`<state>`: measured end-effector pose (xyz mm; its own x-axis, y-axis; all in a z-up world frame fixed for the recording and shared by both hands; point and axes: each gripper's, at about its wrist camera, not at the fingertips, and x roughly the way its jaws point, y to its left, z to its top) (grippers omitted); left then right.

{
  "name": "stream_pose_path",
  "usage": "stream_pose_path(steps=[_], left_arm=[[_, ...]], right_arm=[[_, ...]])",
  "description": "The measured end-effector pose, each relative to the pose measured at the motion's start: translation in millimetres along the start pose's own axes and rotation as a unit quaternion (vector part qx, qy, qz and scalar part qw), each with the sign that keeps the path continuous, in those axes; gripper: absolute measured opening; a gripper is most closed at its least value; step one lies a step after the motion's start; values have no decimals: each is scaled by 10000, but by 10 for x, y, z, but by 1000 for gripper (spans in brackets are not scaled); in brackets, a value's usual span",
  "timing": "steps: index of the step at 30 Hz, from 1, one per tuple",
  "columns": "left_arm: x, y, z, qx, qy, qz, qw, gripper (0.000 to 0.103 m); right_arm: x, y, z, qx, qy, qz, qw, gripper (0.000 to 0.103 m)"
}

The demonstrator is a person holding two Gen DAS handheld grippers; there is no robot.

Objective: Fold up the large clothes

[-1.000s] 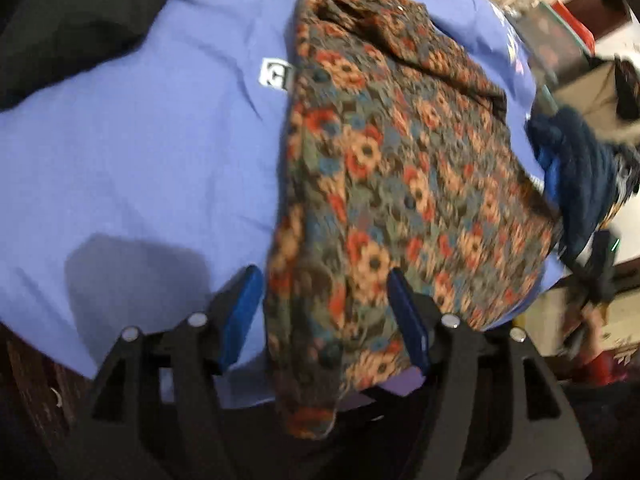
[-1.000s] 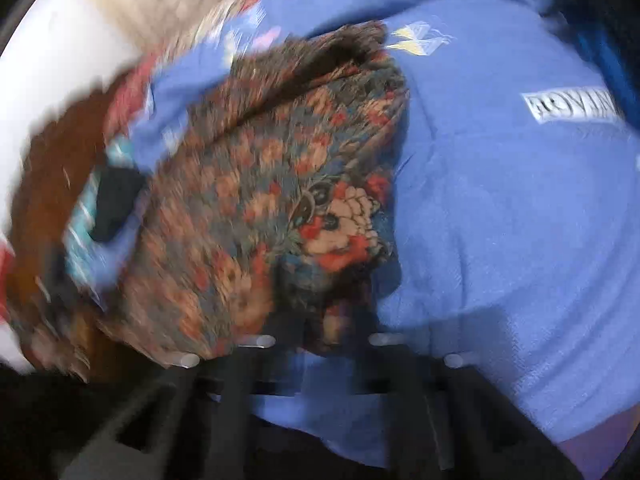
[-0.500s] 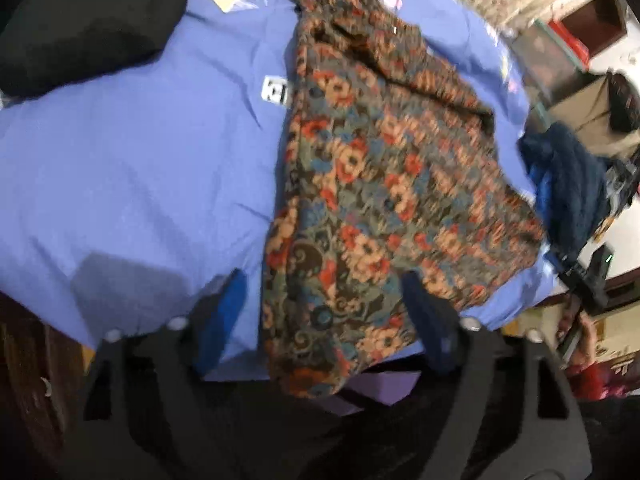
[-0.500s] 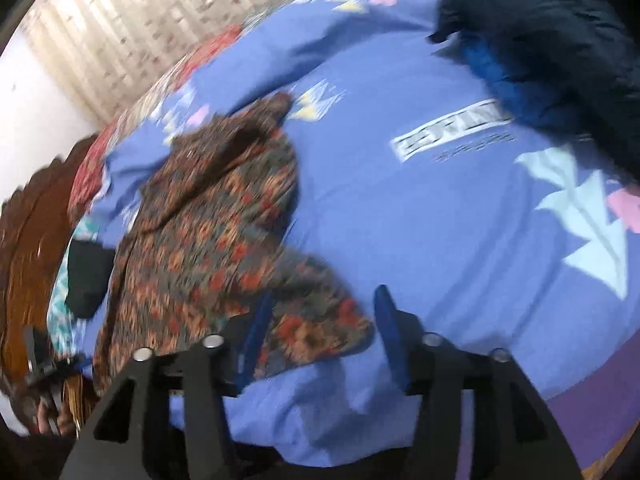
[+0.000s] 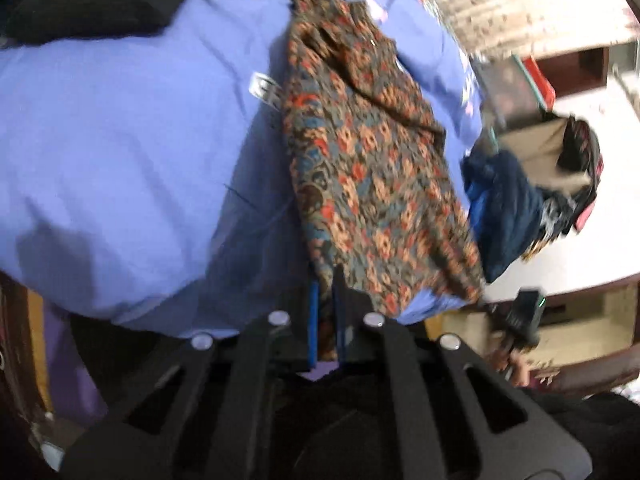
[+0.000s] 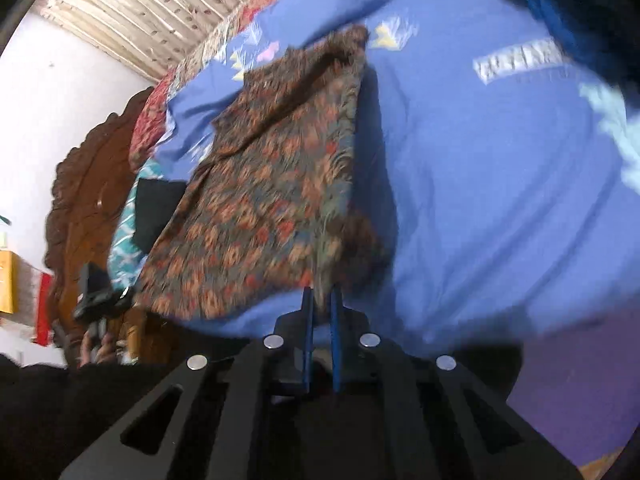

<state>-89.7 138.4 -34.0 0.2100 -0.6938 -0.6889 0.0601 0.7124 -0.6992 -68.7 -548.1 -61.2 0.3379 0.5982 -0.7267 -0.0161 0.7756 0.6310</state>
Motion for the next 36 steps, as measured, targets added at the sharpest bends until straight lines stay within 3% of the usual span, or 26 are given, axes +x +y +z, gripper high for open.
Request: stream_pose_path(steps=[4, 8, 9, 11, 12, 13, 17, 20, 25, 27, 29, 30, 31, 32, 33, 36], left_arm=[[-2, 271, 105, -469, -155, 14, 9988, 6], [203, 423, 46, -775, 31, 249, 9967, 7], [243, 432, 16, -813, 80, 265, 9963, 10], [300, 438, -19, -892, 136, 279, 9955, 30], [325, 416, -34, -888, 122, 317, 9955, 45], [347, 401, -54, -861, 99, 351, 9956, 50], [385, 277, -58, -547, 212, 401, 9975, 52], [422, 163, -61, -191, 271, 671, 9972, 61], [502, 148, -78, -22, 369, 882, 9954, 61], [487, 178, -86, 17, 368, 839, 9958, 61], [484, 156, -96, 71, 396, 683, 9969, 46], [489, 128, -116, 81, 411, 653, 9970, 28], [488, 104, -118, 101, 425, 644, 9970, 18], [475, 88, -116, 97, 410, 634, 9971, 15], [455, 85, -107, 51, 394, 554, 9977, 12], [330, 128, -49, -266, 217, 249, 9991, 11]], right_arm=[[103, -281, 21, 510, -127, -104, 9986, 25], [69, -309, 109, 468, -364, -83, 9982, 29], [59, -302, 128, 434, -385, -63, 9983, 35], [28, -314, 154, 390, -461, -209, 9980, 53], [-8, -362, 171, 397, -499, -307, 9975, 61], [-26, -395, 175, 432, -519, -310, 9972, 63], [-89, -524, 152, 633, -646, -197, 9957, 68], [-22, -438, 146, 428, -581, -155, 9973, 76], [220, -372, 216, 336, -522, 17, 9981, 83], [359, -397, 231, 496, -312, 150, 9982, 83], [481, -382, 212, 527, -144, 389, 9977, 79], [499, -351, 202, 451, -110, 372, 9982, 63], [515, -313, 188, 363, -68, 324, 9988, 42], [504, -295, 172, 335, -75, 381, 9987, 35], [476, -304, 165, 336, -112, 440, 9984, 28], [373, -277, 129, 292, -213, 492, 9981, 27]])
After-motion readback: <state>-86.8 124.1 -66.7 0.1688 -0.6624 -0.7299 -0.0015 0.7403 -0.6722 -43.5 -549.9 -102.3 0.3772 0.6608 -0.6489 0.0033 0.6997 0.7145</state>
